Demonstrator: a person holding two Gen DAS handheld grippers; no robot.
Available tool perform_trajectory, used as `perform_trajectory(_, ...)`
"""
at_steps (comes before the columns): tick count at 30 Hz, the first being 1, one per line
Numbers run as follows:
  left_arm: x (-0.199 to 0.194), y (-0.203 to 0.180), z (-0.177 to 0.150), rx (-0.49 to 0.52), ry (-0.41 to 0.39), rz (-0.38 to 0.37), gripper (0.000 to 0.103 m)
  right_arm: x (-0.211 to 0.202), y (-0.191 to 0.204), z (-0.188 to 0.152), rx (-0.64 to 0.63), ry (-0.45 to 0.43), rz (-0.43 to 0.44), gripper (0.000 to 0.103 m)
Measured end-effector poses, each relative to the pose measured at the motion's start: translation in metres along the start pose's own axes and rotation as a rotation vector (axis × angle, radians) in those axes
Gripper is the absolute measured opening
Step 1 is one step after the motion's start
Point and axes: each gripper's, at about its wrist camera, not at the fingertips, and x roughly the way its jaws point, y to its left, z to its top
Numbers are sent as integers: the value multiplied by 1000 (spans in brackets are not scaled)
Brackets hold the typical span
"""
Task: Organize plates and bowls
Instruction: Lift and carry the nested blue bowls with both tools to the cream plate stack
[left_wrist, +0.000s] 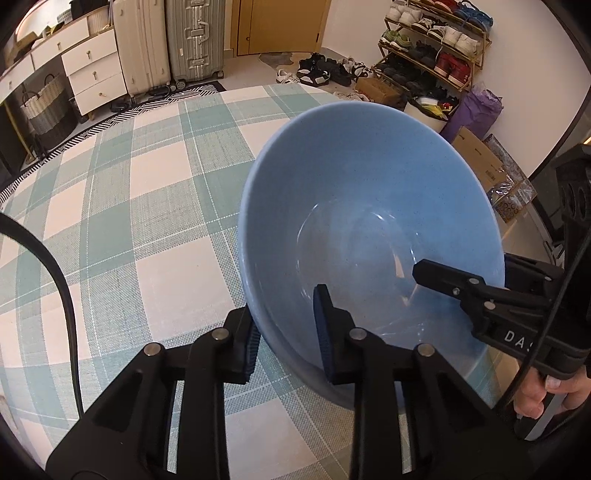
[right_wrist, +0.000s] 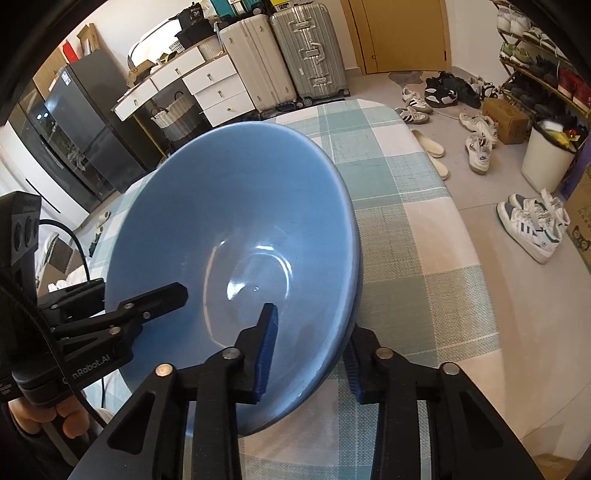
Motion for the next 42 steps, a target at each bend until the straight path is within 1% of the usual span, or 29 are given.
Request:
perform_trajectory(4, -1, 0, -2, 6, 0, 8, 21, -1, 0, 0, -3, 1, -3, 26)
perform_trajectory(11, -10, 3, -7, 3, -21, 15, 21, 1, 4, -2, -14, 12, -7, 26)
perform_trajectory(20, -26, 9, -12, -6, -42, 17, 21, -13, 19, 1, -44, -27, -19, 26)
perform_trajectory(31, -69, 19, -24, -25, -94, 65, 21, -28, 44, -3, -80, -37, 17, 26)
perform_trajectory(42, -128, 35, -53, -65, -155, 113, 21, -52, 83, -14, -147, -77, 52, 26)
